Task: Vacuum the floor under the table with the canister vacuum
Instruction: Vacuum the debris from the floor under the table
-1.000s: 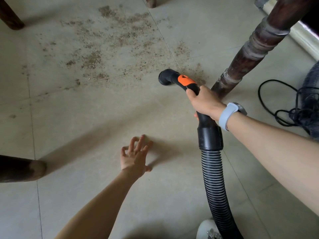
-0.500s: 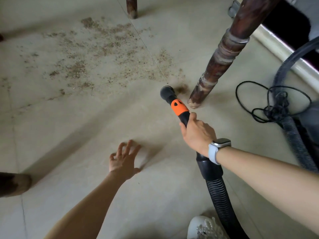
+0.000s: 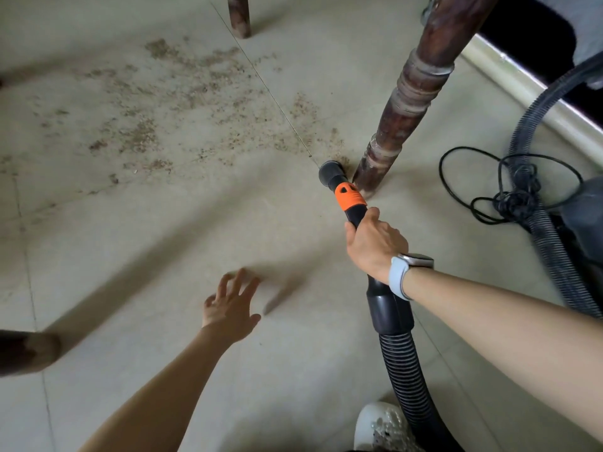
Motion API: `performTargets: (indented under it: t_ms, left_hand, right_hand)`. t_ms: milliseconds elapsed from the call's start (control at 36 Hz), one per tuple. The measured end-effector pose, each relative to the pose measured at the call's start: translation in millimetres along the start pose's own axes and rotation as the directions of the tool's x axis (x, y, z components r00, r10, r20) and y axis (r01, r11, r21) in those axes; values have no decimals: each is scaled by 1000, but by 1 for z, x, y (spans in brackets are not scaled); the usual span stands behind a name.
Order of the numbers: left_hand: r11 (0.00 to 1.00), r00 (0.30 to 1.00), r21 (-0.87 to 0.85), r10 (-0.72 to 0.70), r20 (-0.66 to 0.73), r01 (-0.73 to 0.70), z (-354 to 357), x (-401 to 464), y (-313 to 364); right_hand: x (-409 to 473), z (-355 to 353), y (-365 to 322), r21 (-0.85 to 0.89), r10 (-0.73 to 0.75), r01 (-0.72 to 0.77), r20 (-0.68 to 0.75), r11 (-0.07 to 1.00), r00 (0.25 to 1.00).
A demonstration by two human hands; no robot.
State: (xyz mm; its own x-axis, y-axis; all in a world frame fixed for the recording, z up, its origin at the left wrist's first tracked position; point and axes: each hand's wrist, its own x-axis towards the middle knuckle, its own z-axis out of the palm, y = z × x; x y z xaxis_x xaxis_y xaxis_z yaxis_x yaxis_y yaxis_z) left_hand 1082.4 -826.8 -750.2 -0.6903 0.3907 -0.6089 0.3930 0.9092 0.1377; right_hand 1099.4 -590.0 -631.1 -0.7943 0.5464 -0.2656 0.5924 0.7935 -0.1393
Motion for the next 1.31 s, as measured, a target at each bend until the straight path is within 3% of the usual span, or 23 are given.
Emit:
performTargets:
  t_ms: [278, 611, 1306]
  left_hand:
    - [1000, 999, 9, 5, -37, -5, 6, -1, 1]
    - [999, 995, 32, 5, -102, -2, 14, 0, 1]
    - [1000, 995, 19, 2, -97, 0, 13, -1, 3]
  right_hand:
    - [23, -4, -6, 95, 92, -92, -5, 991, 996]
    - [8, 10, -20, 117, 15, -21, 58, 993, 998]
    - [43, 0, -18, 140, 125, -123, -4, 982, 992]
